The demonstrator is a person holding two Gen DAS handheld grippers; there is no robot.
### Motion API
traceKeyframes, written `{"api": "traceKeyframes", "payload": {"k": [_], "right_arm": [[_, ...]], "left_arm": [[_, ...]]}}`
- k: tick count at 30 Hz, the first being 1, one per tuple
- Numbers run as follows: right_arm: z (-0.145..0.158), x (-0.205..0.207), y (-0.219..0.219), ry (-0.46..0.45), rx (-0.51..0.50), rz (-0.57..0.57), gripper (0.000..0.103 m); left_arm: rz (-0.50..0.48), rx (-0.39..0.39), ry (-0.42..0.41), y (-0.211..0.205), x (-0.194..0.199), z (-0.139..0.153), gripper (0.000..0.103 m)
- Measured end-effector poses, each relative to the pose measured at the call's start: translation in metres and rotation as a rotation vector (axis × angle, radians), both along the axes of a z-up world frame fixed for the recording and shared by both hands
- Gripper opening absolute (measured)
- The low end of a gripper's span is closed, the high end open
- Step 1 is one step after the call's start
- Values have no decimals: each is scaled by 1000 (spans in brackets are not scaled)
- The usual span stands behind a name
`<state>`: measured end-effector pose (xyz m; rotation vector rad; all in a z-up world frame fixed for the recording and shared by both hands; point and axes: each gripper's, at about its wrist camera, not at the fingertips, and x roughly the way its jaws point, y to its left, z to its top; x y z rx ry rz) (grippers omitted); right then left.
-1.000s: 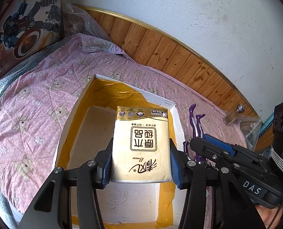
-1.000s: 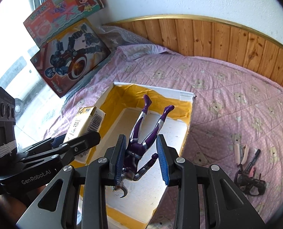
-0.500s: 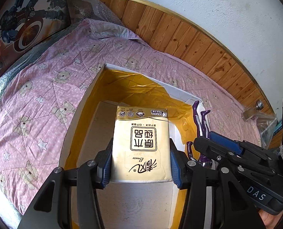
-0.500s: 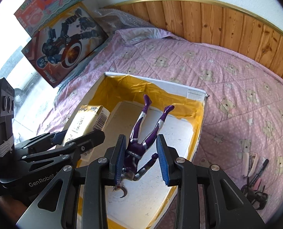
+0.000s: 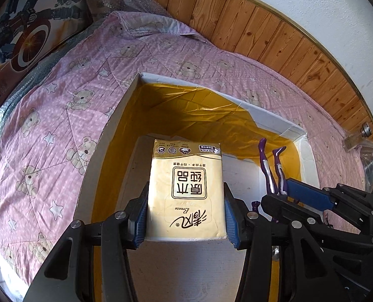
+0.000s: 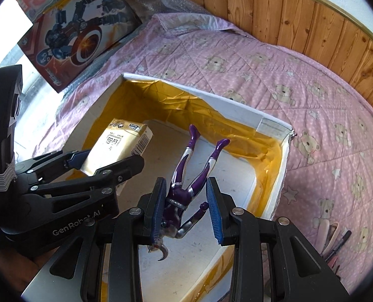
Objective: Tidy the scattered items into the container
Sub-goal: 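Open left tool to drop the tissue pack while right tool releases the figure into the box, then withdraw both tools from the box back toward the remaining items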
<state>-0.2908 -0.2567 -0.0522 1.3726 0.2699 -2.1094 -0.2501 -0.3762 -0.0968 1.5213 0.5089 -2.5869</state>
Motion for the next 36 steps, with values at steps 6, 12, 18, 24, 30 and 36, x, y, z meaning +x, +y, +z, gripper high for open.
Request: {"api": "traceKeyframes", "payload": {"k": [6,12,18,24,30,36], "right_arm": [[-14,-13,-7,-10,58,12,38],[-11,-10,0,1,48,-4,41],[6,16,12,-8,2,4,41],[19,50,22,5,-16,26,41],[40,78,36,44,-31,25,41],[56,108,50,70,-69,16,42]], "left_arm": [[-26,-43,-17,0,-21,-16,52],[-29,-48,-36,1,-24,-24,58],[-50,-35,-38,6,5,-2,65],[-71,-84,-28,19,38,20,70],[-75,-84,-8,29,62,41,70],[-91,-91,20,44,83,57,70]]}}
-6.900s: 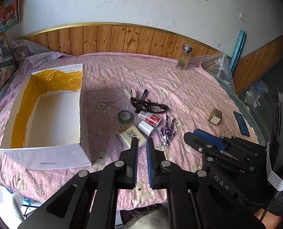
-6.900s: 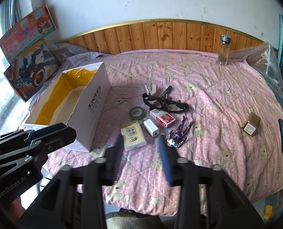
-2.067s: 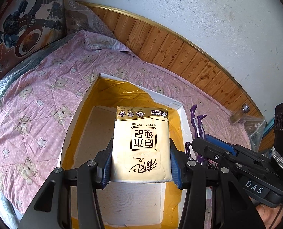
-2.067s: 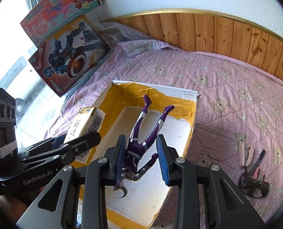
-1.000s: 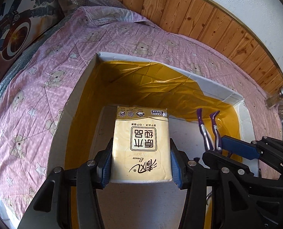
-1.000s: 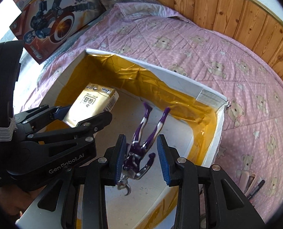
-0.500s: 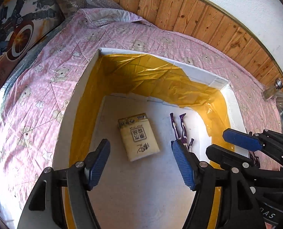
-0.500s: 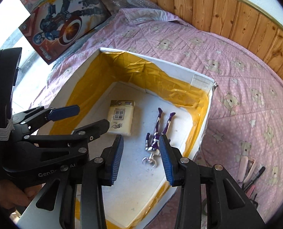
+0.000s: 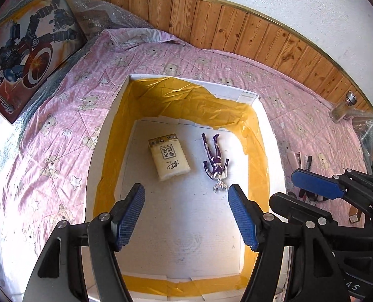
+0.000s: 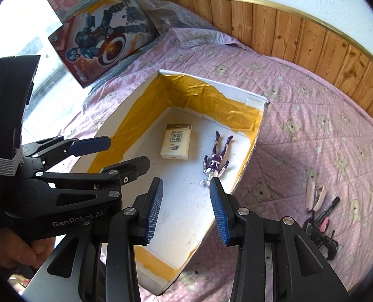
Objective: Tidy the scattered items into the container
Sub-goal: 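Withdraw both tools from the box back toward the remaining items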
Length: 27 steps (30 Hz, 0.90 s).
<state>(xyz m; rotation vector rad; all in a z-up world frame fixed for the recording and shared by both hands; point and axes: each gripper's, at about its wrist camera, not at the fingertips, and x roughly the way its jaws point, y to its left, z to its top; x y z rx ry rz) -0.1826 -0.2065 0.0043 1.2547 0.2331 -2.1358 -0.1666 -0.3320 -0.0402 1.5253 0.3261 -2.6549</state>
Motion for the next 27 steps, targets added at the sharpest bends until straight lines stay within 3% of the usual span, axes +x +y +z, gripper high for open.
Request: {"api": "traceKeyframes", "payload": {"k": [12,22,27], "right_arm": [[6,44,25,-13,-81,-35,42],[13,74,50,35,-99,-65,42],[3,87,69,46,-89,-99,44]], "left_arm": [[-5,-17,20,19,44,14,70],[-24,-19,38,40,73,21,71],[-43,-64,69,57,88,22,71]]}}
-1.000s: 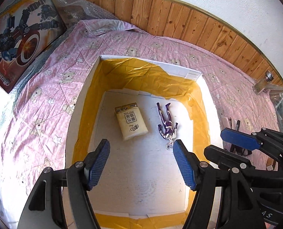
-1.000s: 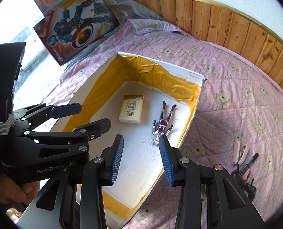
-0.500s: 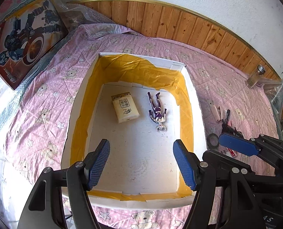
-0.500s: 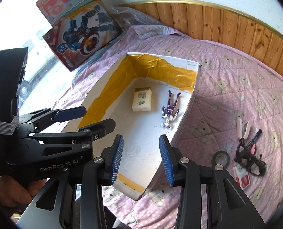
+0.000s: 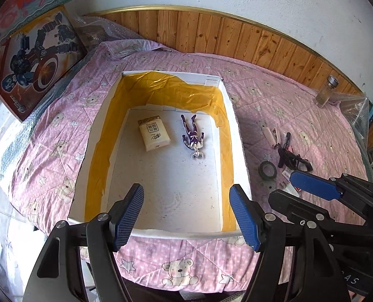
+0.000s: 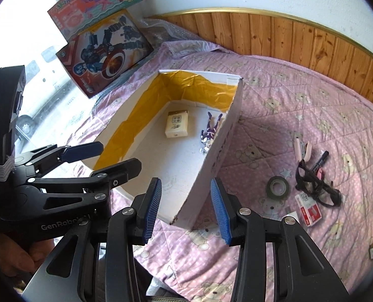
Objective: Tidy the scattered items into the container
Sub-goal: 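Withdraw both tools from the box back toward the remaining items, then lower the left tool onto the white charger plug and close on it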
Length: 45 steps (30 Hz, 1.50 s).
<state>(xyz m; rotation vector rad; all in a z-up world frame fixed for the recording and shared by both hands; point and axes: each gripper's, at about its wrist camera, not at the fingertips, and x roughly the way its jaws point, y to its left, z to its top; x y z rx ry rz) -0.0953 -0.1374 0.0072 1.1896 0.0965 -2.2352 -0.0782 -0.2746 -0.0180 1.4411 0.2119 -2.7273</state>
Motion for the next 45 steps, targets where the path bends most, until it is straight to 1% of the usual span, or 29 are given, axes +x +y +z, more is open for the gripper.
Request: {"api": "traceKeyframes", "payload": {"k": [2,7,13,21,28,35,39,45], "right_arm": [[-3,6,8,9,9,-16,44],[-10,19,33,23,9,-65,44],[-17,25,63,-5,-25,-120,44],[-19,32,88,-3,-41,-153,44],[-28,34,116,-24,-55,-206,44],[-42,24,159,-58,-80,-302,44],[-51,16,176,-78,-76,-331,44],[-65,0,193,-109,-72,-348,44]], "left_arm": [[-7,-27,13,9,6,0,71],[-43,-52,31,32,18,2,71],[-85,-37,27,55,24,-1,71],[-119,-33,8,80,28,-8,71],[-151,-11,-3,100,28,-14,72],[-197,11,-30,127,21,-26,73],[-218,23,-57,141,12,-37,73],[-224,75,-113,156,-8,-60,73]]}}
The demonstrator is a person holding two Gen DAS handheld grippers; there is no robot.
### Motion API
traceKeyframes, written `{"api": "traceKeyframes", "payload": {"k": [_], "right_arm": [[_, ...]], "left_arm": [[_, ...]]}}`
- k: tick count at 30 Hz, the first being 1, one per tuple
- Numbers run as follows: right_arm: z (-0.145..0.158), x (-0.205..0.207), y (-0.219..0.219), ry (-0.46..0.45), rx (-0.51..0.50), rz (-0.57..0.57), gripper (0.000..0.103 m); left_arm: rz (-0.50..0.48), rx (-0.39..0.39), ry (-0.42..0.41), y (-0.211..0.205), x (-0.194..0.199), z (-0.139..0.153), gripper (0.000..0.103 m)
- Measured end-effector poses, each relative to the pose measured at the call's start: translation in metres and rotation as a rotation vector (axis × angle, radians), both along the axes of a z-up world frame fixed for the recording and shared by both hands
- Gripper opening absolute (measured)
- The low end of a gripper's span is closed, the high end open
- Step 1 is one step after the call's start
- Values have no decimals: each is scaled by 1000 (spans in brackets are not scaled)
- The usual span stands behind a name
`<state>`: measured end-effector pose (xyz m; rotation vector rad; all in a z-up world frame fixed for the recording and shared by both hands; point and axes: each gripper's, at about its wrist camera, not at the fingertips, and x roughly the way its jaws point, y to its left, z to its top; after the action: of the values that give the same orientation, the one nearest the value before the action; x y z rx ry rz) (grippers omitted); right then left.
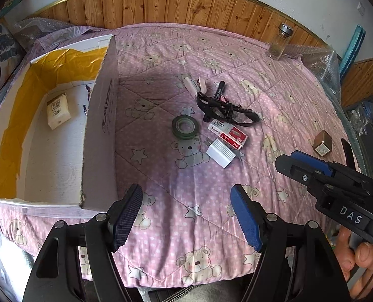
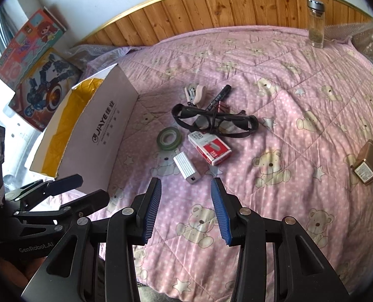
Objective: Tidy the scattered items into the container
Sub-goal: 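Lower the left tool onto the white charger plug and close on it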
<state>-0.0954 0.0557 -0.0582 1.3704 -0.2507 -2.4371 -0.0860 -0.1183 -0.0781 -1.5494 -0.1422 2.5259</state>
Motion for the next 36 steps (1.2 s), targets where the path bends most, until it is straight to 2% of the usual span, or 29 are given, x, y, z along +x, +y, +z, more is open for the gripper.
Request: {"api": "traceKeyframes", "payload": {"k": [11,15,17,18,21,22,27,30,33,34,36], "right_arm": [[-21,-28,37,-49,-25,-39,44],[-33,-41,38,-66,-37,-14,44],[-40,-49,31,-69,-33,18,44],[-43,-54,27,-70,-26,36,44],[-57,-69,12,-78,12,94,44],[-63,-75,7,-81,34,111,46],[-85,-97,-13,-70,119,180,57],[-95,-106,-20,-63,148,226,59],[-95,-106,-19,-29,140,247,54],[-94,-105,-14,-38,107,239,47],[-92,-105,-4,-65,36,207,43]], "left_arm": [[8,160,-93,34,-57,-46,73],[16,136,-115,48,-77,-72,73],[32,111,-135,45,-82,-86,67],[38,130,-127,40,-82,-87,66],[57,41,-69,29,-80,-79,58],[59,35,-70,25,-80,-79,57],[106,128,-103,3,-80,-86,59],[119,167,-112,2,-81,-88,59],[122,179,-112,5,-80,-87,59],[121,178,-110,7,-80,-87,61],[114,185,-105,12,-81,-86,63]]}}
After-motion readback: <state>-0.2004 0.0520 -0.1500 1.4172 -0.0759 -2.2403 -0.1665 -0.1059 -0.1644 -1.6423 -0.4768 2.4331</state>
